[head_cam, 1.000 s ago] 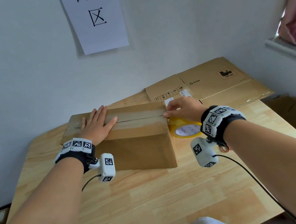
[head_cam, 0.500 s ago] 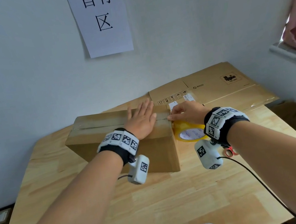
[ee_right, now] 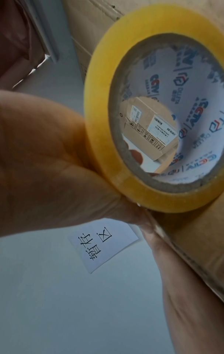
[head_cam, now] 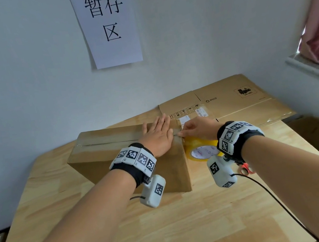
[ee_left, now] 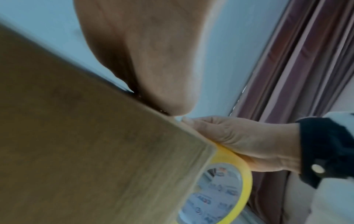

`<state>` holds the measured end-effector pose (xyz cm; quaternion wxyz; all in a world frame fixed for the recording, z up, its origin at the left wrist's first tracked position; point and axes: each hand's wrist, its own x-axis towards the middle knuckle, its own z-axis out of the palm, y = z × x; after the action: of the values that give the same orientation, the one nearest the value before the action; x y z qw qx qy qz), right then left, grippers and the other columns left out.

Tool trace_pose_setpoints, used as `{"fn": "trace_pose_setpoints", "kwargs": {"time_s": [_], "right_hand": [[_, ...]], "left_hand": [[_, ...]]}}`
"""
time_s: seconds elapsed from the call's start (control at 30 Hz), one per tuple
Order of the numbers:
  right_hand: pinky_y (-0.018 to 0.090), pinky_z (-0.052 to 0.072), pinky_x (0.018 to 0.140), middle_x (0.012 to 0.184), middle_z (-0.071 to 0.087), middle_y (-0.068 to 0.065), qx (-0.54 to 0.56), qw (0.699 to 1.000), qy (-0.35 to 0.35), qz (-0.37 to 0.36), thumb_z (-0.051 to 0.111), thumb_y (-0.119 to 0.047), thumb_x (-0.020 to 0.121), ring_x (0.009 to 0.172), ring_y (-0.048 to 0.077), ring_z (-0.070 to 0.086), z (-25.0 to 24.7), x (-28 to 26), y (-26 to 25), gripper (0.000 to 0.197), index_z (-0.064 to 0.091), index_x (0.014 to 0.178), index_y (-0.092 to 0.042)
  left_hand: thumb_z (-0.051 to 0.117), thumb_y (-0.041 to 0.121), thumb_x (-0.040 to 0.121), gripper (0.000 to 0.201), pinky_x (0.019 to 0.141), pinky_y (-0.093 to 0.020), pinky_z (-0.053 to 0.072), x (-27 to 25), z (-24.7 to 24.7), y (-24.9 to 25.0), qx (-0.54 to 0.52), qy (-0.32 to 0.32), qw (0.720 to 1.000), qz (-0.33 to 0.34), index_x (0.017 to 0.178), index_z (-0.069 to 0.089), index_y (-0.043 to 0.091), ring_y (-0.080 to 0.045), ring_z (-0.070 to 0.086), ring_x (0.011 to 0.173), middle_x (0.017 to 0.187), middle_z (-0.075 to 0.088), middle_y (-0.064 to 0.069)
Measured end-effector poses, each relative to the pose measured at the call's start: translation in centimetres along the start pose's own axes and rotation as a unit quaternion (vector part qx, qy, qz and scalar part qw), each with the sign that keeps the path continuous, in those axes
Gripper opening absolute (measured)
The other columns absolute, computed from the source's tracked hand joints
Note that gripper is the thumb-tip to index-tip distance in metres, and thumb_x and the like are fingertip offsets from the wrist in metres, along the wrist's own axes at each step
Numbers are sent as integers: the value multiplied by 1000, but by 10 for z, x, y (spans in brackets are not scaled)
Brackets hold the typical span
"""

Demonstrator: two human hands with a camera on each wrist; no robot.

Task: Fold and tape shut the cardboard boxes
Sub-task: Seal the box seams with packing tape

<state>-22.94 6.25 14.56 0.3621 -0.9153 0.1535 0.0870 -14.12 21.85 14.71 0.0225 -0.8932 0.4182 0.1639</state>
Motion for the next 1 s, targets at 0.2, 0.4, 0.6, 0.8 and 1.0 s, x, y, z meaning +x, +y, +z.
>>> {"fn": "trace_pose_setpoints", "kwargs": {"time_s": [0.2,0.4,0.6,0.8,1.0], "right_hand": [[20,36,57,72,55,-6,2,1000,-6,10,56,-53,88,65,7,48,1,5,0,31,62,83,-23],[29,43,88,118,61,-1,18,1000,-5,25,58,-56,84,105,18,57,3,9,3,56,47,129,-25],[38,32,110,145,43,-2,36,999,-33,23,54,-56,86,134,20,41,7,15,-2,74,21,149,-33],[40,28,112,145,43,1,91,995,-48,-6,56,-45,90,136,19,37,29,13,-25,65,22,145,-37],[44,32,109,148,38,7,90,996,-25,4,54,-46,91,134,27,39,54,20,-51,73,13,149,-31]], "left_hand": [[4,41,102,56,116,-43,-15,-1,-2,4,-34,-21,999,15,150,-13,18,-10,-21,143,157,-22,4],[4,39,103,55,117,-40,-15,-5,5,-1,-22,14,998,54,151,-11,18,-7,-19,143,158,-18,5],[5,39,102,55,118,-39,-11,4,6,-19,-1,31,995,100,152,-7,20,-3,-16,143,159,-14,7],[6,42,101,55,118,-35,-11,4,4,-66,37,47,985,165,152,-7,24,0,-14,143,158,-12,11],[6,42,101,55,119,-33,-10,-1,-4,-102,47,49,977,201,152,-5,26,1,-13,143,158,-10,13]]}}
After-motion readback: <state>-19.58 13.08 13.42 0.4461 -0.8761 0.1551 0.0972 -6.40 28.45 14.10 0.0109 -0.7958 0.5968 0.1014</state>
